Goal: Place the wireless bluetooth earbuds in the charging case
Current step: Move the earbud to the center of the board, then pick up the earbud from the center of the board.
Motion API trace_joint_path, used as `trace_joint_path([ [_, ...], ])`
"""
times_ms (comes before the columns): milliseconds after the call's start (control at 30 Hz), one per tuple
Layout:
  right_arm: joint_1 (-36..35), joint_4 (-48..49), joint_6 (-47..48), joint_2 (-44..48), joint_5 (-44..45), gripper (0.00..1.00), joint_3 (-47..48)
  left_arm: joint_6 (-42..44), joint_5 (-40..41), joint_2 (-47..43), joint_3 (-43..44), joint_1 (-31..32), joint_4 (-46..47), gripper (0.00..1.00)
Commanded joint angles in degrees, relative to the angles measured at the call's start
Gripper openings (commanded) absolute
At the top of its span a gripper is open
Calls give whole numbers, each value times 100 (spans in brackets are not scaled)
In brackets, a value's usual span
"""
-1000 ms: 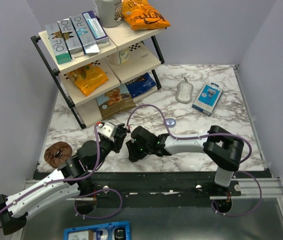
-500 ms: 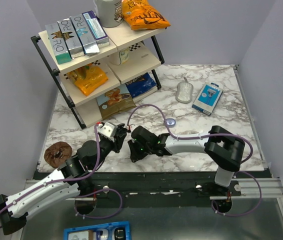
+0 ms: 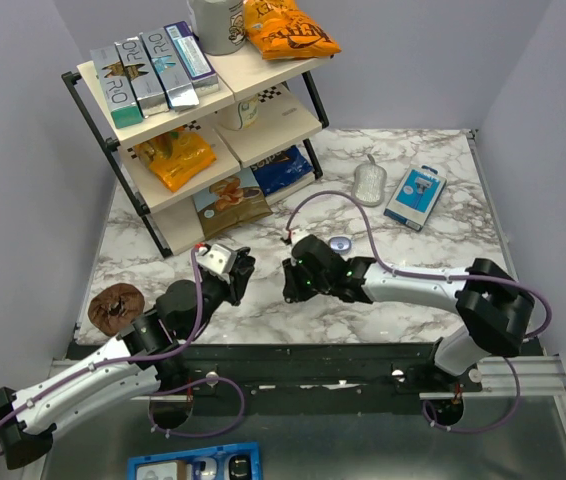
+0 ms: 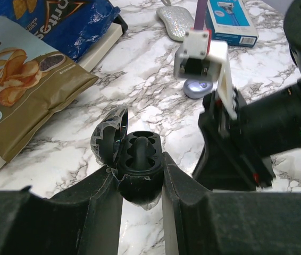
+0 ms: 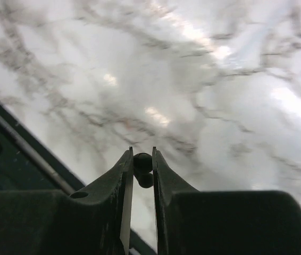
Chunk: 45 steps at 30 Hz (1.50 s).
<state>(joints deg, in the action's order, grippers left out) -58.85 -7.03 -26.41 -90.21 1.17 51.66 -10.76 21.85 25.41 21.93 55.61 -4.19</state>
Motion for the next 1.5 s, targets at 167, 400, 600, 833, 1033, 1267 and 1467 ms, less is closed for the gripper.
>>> trace_joint_path([
  [167, 1138, 26, 435, -22, 68, 27, -236, 48, -145, 96, 92, -16, 172, 0],
  [400, 1341, -97, 813, -558, 85, 28, 168, 22, -207, 52, 92, -7, 137, 0],
  [600, 1359, -185, 857, -691, 85, 41, 231, 13, -233, 52, 74, -7, 137, 0],
  [833, 1359, -168, 655, -129, 147, 49, 81, 13, -286, -27, 13, -7, 322, 0],
  [1033, 1306, -10, 830, 504, -73, 45, -252, -13, -330, 61, 21, -7, 287, 0],
  [1267, 1025, -132, 1130, 93, -460, 40, -218, -22, -356, 131, 13, -7, 322, 0],
  [1467, 1016, -106, 1051, -189, -407, 45, -148, -31, -374, 105, 4, -16, 278, 0],
])
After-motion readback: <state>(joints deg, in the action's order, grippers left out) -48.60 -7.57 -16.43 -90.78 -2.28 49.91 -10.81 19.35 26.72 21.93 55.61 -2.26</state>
